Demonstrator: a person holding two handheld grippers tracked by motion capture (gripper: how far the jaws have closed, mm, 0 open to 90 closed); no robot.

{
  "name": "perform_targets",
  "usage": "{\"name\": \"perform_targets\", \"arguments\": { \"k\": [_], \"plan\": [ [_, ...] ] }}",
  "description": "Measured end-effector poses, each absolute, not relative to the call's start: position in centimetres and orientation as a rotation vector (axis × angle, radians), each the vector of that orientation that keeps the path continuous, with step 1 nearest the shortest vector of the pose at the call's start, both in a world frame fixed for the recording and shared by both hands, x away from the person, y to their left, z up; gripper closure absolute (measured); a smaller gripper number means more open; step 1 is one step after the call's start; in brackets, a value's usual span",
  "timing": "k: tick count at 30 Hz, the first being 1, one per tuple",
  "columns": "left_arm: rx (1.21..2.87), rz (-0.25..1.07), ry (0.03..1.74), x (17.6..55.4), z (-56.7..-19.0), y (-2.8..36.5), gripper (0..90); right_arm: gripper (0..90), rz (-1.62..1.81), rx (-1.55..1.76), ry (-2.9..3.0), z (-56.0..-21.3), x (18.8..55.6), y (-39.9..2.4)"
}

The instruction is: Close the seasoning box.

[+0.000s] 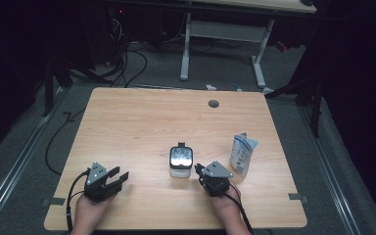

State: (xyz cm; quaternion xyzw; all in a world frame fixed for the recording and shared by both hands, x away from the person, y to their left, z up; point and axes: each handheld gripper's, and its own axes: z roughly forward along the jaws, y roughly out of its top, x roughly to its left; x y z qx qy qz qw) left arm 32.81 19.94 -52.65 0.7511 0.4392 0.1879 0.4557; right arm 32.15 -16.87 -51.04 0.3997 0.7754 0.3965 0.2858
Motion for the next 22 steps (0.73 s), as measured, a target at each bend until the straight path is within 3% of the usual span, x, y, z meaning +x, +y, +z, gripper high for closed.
{"name": "perform_targets", "arguments": {
  "k": [11, 16, 22],
  "plan": [
    [1.886, 0.448, 1.029, 33.5, -52.7, 18.3, 54.0, 71.5, 1.059, 1.171, 1.967, -50.6, 30.4, -21.6],
    [1.901, 0.444, 1.021, 33.6, -52.8, 17.9, 53.4, 69.9, 1.048, 1.241, 1.938, -51.1, 29.4, -24.1],
    [1.894, 0.452, 1.020, 33.4, -52.7, 18.0, 52.6, 68.4, 1.053, 1.236, 1.943, -51.1, 29.7, -24.1]
  ]
}}
